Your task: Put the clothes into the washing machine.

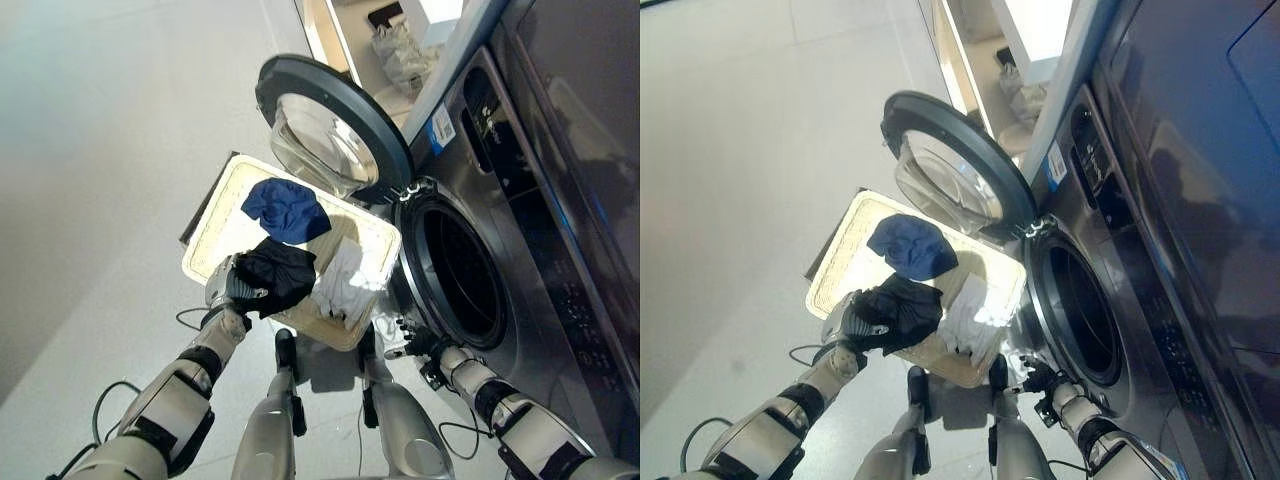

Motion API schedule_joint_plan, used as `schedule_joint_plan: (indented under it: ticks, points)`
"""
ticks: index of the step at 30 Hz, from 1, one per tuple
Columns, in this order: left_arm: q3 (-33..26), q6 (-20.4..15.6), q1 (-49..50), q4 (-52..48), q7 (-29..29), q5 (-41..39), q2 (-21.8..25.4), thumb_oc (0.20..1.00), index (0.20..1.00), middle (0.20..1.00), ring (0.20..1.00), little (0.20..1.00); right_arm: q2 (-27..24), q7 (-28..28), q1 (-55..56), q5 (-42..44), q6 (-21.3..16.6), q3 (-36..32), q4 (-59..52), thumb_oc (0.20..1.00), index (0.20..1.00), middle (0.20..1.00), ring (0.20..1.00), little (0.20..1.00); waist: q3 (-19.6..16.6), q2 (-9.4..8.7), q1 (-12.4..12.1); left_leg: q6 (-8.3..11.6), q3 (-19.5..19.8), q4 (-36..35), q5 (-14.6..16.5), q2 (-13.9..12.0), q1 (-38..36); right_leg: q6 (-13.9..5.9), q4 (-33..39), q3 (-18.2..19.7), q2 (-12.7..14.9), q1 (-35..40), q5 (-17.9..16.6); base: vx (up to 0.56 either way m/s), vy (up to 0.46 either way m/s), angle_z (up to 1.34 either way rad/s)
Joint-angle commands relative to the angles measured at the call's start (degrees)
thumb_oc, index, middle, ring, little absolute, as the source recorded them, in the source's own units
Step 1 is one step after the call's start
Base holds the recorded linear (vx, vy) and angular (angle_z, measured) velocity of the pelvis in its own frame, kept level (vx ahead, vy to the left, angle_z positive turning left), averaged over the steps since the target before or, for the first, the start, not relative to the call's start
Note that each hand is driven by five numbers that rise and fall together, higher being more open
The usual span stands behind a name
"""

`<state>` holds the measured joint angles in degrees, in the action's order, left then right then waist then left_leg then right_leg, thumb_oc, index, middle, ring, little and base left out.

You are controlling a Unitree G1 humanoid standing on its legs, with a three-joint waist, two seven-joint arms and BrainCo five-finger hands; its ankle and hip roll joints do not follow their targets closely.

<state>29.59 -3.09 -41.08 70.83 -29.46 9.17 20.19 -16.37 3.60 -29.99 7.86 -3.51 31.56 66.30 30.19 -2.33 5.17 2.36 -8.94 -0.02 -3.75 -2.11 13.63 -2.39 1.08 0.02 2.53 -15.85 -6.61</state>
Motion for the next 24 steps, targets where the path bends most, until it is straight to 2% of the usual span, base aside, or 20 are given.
schedule_joint_plan:
  ticks: [1, 3, 4, 8, 13, 14, 15, 21, 24]
  points:
    - [0.39, 2.13, -2.95, 1.86, 0.84, -3.41, 1.53, 1.0, 1.0, 1.0, 1.0, 1.0, 0.74, -0.3, -0.59, 2.67, -0.04, 2.34, -2.29, 1.0, 1.0, 1.0, 1.0, 1.0, -0.4, -2.97, 1.14, -3.31, 0.29, 13.53, 8.38, 6.82, 8.19, -2.83, -5.67, 2.11, -1.19, -6.92, 1.0, 0.0, 0.026, -0.2]
    - [0.48, 3.85, -4.77, 3.14, 1.52, -4.36, 2.07, 1.0, 1.0, 1.0, 1.0, 1.0, 0.7, -0.58, -0.98, 3.44, 0.23, 2.95, -3.26, 1.0, 1.0, 1.0, 1.0, 1.0, -0.4, -3.66, 1.84, -3.26, 0.52, 15.75, 8.83, 6.88, 11.06, -2.72, -6.66, 2.48, -1.25, -9.56, 0.72, 0.0, 0.033, -0.15]
    - [0.5, 6.53, -5.81, 4.12, 2.47, -5.41, 2.2, 1.0, 1.0, 1.0, 1.0, 1.0, 0.6, -0.83, -1.0, 4.19, 0.09, 3.13, -4.03, 1.0, 1.0, 1.0, 1.0, 1.0, -0.4, -4.1, 2.33, -3.24, 0.67, 17.17, 9.07, 6.92, 13.12, -2.61, -7.32, 2.65, -1.24, -11.34, 0.62, -0.01, 0.032, -0.1]
    - [-0.02, 10.19, -8.47, 6.9, 4.94, -7.93, 2.2, 1.0, 1.0, 1.0, 1.0, 1.0, 0.59, -1.12, -1.19, 5.94, -0.15, 3.74, -5.45, 1.0, 1.0, 1.0, 1.0, 1.0, -0.4, -4.89, 3.32, -3.21, 1.27, 18.87, 8.92, 6.98, 17.25, -2.36, -8.91, 2.85, -1.73, -15.43, 0.48, -0.01, 0.008, -0.11]
    - [1.46, 11.71, -10.92, 7.45, 8.49, -8.32, 2.21, 1.0, 1.0, 1.0, 1.0, 1.0, 0.1, -1.69, -1.07, 7.02, 0.29, 4.64, -7.19, 1.0, 1.0, 1.0, 1.0, 1.0, -0.4, -5.26, 4.08, -3.14, 1.91, 19.66, 8.76, 7.02, 19.71, -2.19, -9.92, 3.0, -2.36, -18.1, 0.38, 0.0, 0.001, -0.06]
    - [1.88, 11.37, -11.48, 7.44, 10.12, -9.84, 2.08, 0.253, 0.253, 0.253, 0.253, 0.253, -0.19, -2.05, -0.81, 7.44, -0.03, 4.83, -7.9, 1.0, 1.0, 1.0, 1.0, 1.0, -0.4, -5.36, 4.4, -3.12, 2.28, 19.71, 8.5, 7.17, 20.54, -2.07, -10.23, 3.16, -2.62, -18.95, 0.37, 0.0, 0.0, 0.0]
    - [1.88, 11.27, -11.53, 7.45, 10.32, -9.87, 2.06, 0.2, 0.2, 0.2, 0.2, 0.2, -0.26, -2.06, -0.76, 7.49, -0.14, 4.82, -7.97, 1.0, 1.0, 1.0, 1.0, 1.0, -0.4, -5.36, 4.43, -3.12, 2.34, 19.67, 8.45, 7.17, 20.62, -2.04, -10.27, 3.17, -2.65, -19.05, 0.39, 0.0, 0.0, 0.0]
    - [3.11, 10.33, -12.09, 7.42, 11.45, -10.0, 1.22, 0.2, 0.2, 0.2, 0.2, 0.2, -1.12, -2.67, -0.09, 10.3, -2.55, 4.23, -10.31, 1.0, 1.0, 1.0, 1.0, 1.0, -0.4, -5.25, 4.49, -2.85, 3.6, 19.0, 7.74, 7.36, 20.67, -1.82, -10.39, 2.95, -2.73, -19.12, 0.73, 0.0, -0.035, 0.0]
    - [2.42, 8.31, -10.54, 6.55, 10.52, -15.54, 0.26, 0.2, 0.2, 0.2, 0.2, 0.2, -1.75, -4.06, 0.69, 14.69, -5.71, 2.91, -14.31, 1.0, 1.0, 1.0, 1.0, 1.0, -0.4, -4.85, 4.23, -2.47, 4.26, 17.5, 6.7, 7.41, 19.55, -1.75, -9.83, 2.63, -2.68, -18.05, 0.83, -0.01, -0.059, 0.01]
